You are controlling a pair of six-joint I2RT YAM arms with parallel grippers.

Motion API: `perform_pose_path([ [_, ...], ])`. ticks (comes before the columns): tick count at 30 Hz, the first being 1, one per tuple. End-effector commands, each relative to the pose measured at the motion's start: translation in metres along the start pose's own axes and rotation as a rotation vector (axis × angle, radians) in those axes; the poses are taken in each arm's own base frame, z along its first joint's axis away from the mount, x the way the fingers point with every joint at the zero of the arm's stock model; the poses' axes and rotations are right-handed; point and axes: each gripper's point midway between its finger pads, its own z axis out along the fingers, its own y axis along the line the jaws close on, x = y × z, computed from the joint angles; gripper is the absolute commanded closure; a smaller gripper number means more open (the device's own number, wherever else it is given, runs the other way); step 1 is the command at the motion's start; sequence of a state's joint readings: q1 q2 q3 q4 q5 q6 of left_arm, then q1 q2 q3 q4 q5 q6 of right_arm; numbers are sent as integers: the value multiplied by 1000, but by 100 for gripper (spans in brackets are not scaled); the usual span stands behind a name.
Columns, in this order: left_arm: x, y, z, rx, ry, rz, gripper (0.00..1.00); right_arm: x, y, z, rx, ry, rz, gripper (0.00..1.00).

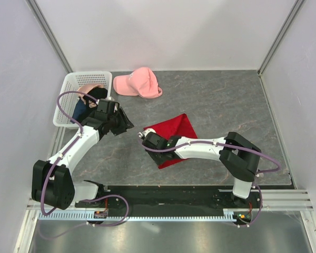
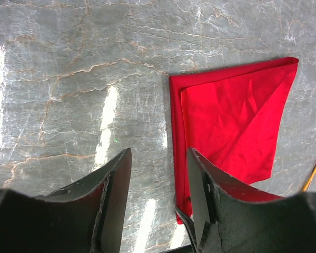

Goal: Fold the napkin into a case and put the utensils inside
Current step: Pick up the upper triangle-folded napkin from the center of the board.

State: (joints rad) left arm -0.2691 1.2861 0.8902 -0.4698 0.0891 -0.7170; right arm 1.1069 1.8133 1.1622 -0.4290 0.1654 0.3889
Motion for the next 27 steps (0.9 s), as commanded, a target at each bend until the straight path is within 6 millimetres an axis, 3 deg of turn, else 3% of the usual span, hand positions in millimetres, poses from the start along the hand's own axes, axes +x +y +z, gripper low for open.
perform_pose_path([
  [1,-8,-8,-4,45,-25,4,46,-5,0,-1,26,-14,-6,65],
  [10,-7,-8,-3,50,-20,5,46,20,0,6,30,41,-45,55],
  [17,-2,-5,0,47,0,1,46,55,-11,21,98,118,-106,49],
  [22,3,-4,6,50,26,0,46,67,-32,28,200,128,-132,67],
  [23,6,-2,9,46,39,-2,46,64,-37,27,224,118,-134,76],
  [27,20,-3,18,79,97,-16,45,49,-36,22,233,76,-136,97],
])
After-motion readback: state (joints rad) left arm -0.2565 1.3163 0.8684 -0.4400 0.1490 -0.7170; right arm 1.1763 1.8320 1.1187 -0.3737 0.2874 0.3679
